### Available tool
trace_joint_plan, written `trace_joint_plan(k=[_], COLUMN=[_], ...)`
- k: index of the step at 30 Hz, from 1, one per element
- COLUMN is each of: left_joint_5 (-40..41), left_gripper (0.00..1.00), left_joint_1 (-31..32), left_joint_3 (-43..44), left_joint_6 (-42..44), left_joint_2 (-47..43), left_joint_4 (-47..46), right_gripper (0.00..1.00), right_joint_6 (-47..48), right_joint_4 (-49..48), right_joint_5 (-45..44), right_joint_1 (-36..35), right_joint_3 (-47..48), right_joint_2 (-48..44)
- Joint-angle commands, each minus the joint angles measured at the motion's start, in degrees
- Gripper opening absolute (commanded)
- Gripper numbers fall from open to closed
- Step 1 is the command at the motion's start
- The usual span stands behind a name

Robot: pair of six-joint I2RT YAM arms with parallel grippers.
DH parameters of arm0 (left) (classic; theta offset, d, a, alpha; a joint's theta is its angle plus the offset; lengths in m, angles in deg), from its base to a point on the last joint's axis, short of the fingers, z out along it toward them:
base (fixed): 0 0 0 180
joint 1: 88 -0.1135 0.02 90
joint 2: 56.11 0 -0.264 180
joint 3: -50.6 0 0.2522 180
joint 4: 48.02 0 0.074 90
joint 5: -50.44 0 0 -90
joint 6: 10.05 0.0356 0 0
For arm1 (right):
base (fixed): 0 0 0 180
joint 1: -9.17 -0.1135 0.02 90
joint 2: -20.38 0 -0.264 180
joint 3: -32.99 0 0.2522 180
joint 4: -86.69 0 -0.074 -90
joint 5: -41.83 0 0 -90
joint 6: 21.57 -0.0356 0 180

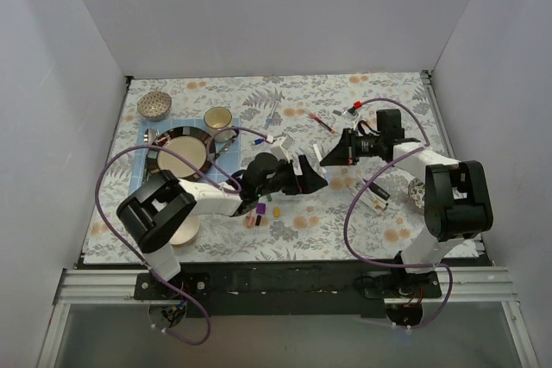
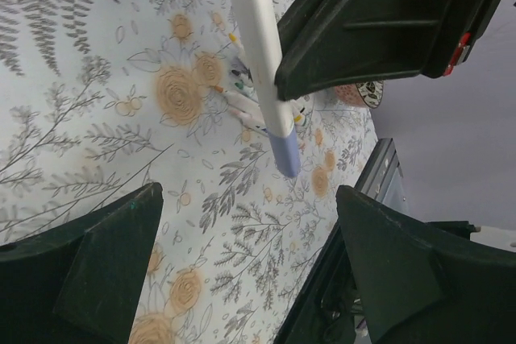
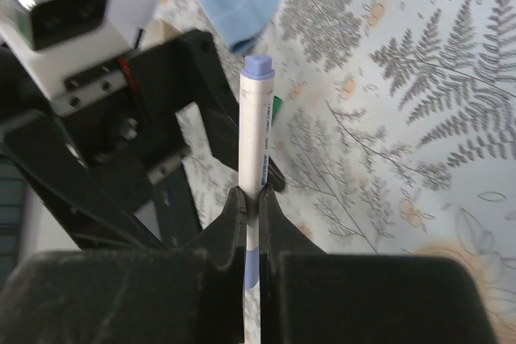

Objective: Open the pen caps

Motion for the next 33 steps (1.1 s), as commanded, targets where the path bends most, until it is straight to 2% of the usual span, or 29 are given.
trace_joint_plan(k=[1,7,8,10,11,14,15,17,18,22,25,26,27,28,29,30,31,33], left_joint_5=[3.75,5.33,5.51,5.6,5.43,3.85,3.41,2.35,2.09,1.64,1.56,-0.36,-1.86,-3.96,-5.81,-10.18,-12.4,-17.22], left_gripper=[0.86,0.76,0.7,0.63,0.54,0.39,0.32,0.26,0.18,0.0,0.0,0.0,0.0,0.0,0.0,0.0,0.0,0.0], left_joint_1=[1.73,2.79,2.79,2.79,2.79,2.79,2.79,2.79,2.88,2.79,2.1,1.74,1.04,-0.53,-1.42,-2.3,-3.87,-4.59], left_joint_3=[4.82,10.36,10.63,11.24,11.42,11.69,11.86,11.86,11.69,11.07,9.93,9.32,8.18,7.56,7.29,7.03,7.37,8.25], left_joint_6=[-0.8,-1.24,-1.32,-1.67,-1.85,-2.2,-2.38,-2.38,-2.47,-1.07,2.53,3.32,4.99,5.79,6.49,7.19,9.03,10.88], left_joint_2=[2.78,7.09,7.35,7.97,8.15,8.59,8.67,8.59,8.5,7.01,4.29,3.41,1.31,0.42,-0.54,-2.55,-3.44,-6.25], left_joint_4=[-4.34,-2.85,-2.59,-2.58,-2.76,-3.2,-3.37,-3.38,-3.38,-1.8,1.71,2.68,4.69,6.1,7.86,11.96,14.7,24.07], right_gripper=[0.01,0.01,0.01,0.01,0.01,0.01,0.01,0.01,0.01,0.01,0.04,0.11,0.2,0.36,0.43,0.48,0.59,0.63], right_joint_6=[-17.06,-22.69,-22.87,-23.49,-23.75,-23.93,-23.84,-23.84,-23.84,-21.83,-7.28,-1.14,12.32,17.59,20.78,28.64,32.63,40.9], right_joint_4=[-20.24,-27.1,-27.46,-28.34,-28.6,-29.04,-29.04,-29.13,-29.13,-28.08,-15.82,-9.94,3.43,8.09,10.83,15.99,18.31,23.83], right_joint_5=[9.69,10.22,10.22,10.14,10.14,9.87,9.61,9.7,9.52,9.17,9.08,8.39,6.2,5.31,4.69,4.08,3.72,0.49], right_joint_1=[1.83,2.36,2.36,2.62,2.62,2.71,2.71,2.8,2.8,3.06,3.06,3.06,2.98,2.89,2.89,2.89,2.54,1.92], right_joint_3=[-4.49,-6.86,-7.04,-7.48,-7.57,-7.83,-7.92,-8.01,-8.1,-7.75,-3.37,-1.44,1.1,4.44,5.34,5.96,6.75,6.49], right_joint_2=[-2.39,-4.14,-4.49,-4.85,-4.94,-4.85,-4.85,-4.85,-4.94,-5.55,-7.04,-7.83,-8.19,-8.62,-9.76,-10.47,-11.43,-15.03])
